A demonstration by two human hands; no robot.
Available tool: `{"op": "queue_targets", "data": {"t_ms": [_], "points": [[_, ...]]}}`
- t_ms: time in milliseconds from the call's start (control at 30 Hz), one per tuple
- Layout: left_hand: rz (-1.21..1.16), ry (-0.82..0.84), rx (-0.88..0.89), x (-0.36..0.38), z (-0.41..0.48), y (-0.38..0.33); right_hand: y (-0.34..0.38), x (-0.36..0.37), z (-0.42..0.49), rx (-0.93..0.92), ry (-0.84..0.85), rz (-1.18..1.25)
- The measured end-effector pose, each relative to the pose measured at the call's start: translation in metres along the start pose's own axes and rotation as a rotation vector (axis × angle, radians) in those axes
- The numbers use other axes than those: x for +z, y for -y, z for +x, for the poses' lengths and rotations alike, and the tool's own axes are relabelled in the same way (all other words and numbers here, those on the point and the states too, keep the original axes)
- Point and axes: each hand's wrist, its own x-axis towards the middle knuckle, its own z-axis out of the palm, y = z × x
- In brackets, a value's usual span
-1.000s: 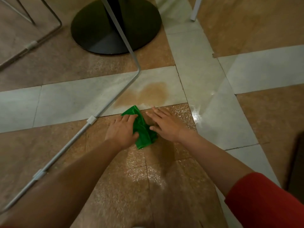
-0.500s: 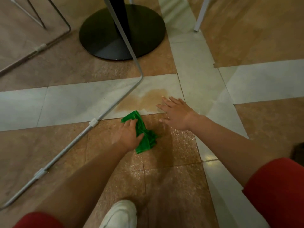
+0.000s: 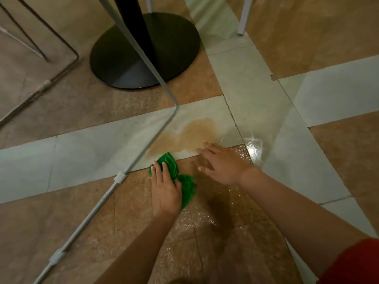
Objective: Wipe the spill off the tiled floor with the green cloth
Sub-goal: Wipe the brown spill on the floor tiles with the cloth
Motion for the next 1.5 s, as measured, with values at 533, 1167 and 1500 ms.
{"op": "queue_targets", "data": {"t_ms": [533, 1167, 1500], "points": [[-0.002, -0.051, 0.131, 0.003, 0.068, 0.002, 0.007, -0.005, 0.033, 0.032, -0.066, 0.089], [0.053, -0.083, 0.184, 0.005, 0.082, 0.002, -0.009, -0.013, 0.034, 0.100, -0.070, 0.096], [0.062, 0.011, 0.130, 0.005, 0.098, -0.023, -0.011, -0.004, 0.035, 0.117, -0.119, 0.015]]}}
